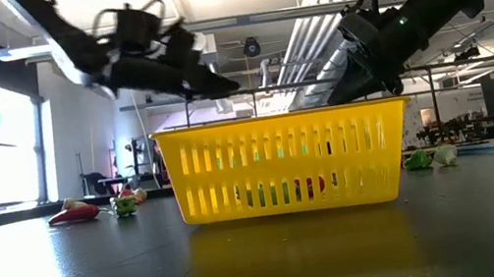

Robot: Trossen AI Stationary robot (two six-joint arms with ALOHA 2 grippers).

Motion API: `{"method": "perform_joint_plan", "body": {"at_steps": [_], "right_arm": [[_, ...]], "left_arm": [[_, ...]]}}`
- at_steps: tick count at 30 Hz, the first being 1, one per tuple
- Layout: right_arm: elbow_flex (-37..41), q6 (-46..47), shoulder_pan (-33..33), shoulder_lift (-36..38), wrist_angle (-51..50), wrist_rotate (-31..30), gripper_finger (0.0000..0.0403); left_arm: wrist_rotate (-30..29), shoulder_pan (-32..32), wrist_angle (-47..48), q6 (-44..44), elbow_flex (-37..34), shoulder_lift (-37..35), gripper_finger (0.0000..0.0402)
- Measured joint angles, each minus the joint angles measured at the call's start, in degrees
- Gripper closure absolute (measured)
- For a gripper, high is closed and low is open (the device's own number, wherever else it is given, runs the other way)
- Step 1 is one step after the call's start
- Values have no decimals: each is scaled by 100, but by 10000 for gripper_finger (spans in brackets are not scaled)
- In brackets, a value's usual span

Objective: Sort produce into baskets
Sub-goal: Put the green chili pepper into the green bin

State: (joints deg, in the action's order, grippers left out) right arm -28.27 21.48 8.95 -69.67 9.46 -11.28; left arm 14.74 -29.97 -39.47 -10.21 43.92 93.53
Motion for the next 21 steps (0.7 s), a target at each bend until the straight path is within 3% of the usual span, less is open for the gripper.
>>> {"method": "perform_joint_plan", "body": {"at_steps": [5, 10, 14, 21], "right_arm": [[0, -342, 0, 0, 69, -99, 400], [0, -671, 7, 0, 343, -102, 384], [0, -913, 7, 0, 478, -103, 373], [0, -1310, 7, 0, 502, -102, 370]], "left_arm": [[-13, 378, -12, -194, -983, -937, 401], [8, 917, 925, -138, -1691, -1871, 401], [-87, 1516, 2108, 141, -1788, -2346, 401], [-1141, 2671, 3337, 391, -1788, -2438, 366]]}}
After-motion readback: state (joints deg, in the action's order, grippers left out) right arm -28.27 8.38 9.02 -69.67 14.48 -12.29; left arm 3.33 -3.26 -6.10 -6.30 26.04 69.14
